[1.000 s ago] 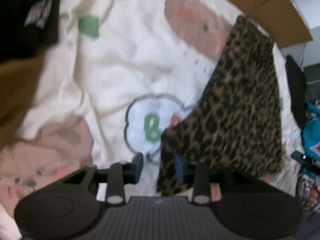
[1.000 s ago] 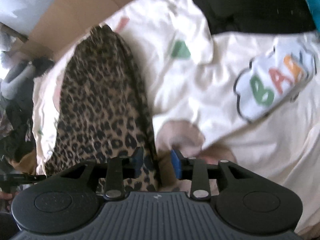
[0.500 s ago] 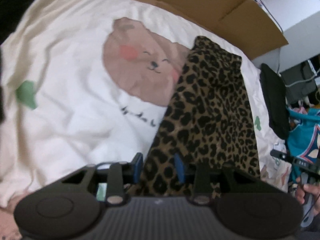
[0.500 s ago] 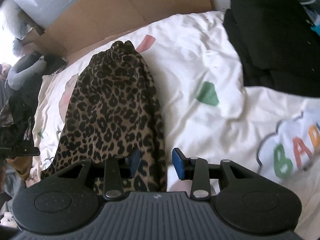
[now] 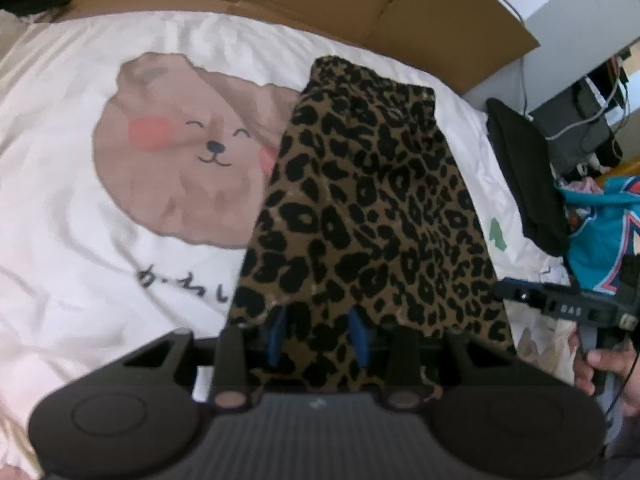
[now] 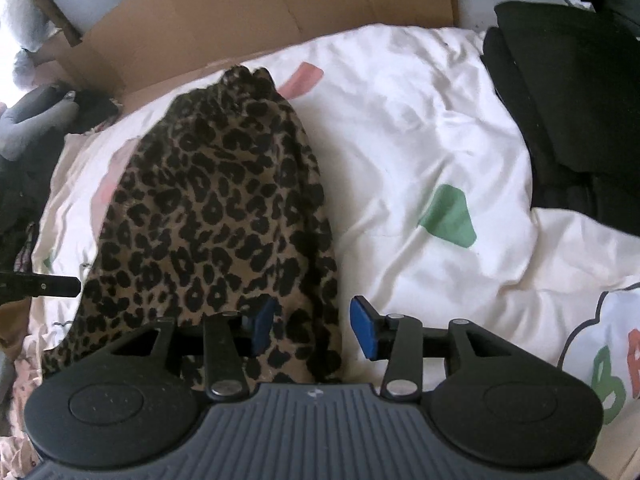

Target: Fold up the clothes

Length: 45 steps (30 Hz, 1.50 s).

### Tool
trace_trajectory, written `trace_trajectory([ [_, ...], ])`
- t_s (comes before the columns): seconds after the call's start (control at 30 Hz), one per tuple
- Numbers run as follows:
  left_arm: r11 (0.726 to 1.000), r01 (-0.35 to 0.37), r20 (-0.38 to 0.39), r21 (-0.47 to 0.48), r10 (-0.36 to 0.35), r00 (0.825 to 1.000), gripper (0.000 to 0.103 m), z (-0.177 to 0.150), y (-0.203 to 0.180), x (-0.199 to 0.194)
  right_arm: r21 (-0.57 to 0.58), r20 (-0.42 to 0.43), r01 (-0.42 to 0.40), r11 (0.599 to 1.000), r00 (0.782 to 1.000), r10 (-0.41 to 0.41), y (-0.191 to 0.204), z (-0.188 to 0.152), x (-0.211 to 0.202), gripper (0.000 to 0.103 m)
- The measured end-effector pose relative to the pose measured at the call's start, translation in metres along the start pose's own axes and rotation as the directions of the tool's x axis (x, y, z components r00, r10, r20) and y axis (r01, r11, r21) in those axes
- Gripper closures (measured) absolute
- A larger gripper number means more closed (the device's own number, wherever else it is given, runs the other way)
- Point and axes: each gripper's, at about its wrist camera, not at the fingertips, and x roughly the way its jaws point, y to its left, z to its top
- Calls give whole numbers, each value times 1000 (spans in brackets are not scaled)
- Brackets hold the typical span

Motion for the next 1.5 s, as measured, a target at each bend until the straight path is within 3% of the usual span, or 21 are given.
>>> trace_trajectory([
  [0.3, 998, -17, 32, 52, 15, 999, 68, 11, -9, 14, 44, 57, 25, 999, 998, -27, -16, 2, -2, 53],
  [0.53, 1000, 6, 101, 28, -9, 995, 68, 24, -7, -3, -31, 122, -104, 994, 987, 107, 13, 16, -4, 56],
  [0.67, 999, 10, 111, 38, -14, 994, 68, 28, -5, -10, -25, 98, -93, 995, 991, 95, 18, 17, 7, 68],
  [0.93, 999, -1, 102, 39, -3, 995, 68, 26, 0, -8, 17, 65, -59, 998, 996, 58, 3, 9, 17, 68],
  [1.2, 1000, -10, 84, 28, 8, 996, 68, 18, 5, -1, 83, 14, -125, 989, 992, 124, -8, 9, 32, 68],
  [1.23, 1000, -10, 85, 26, 7, 996, 68, 18, 5, -1, 87, 11, -129, 988, 992, 128, -9, 10, 33, 72],
  [1.27, 1000, -10, 86, 27, 7, 996, 68, 19, 4, -1, 86, 8, -130, 988, 992, 130, -9, 11, 35, 101],
  [1.5, 998, -8, 84, 57, 3, 996, 68, 22, -3, 5, 7, 30, -66, 998, 997, 66, -3, 14, 26, 103],
])
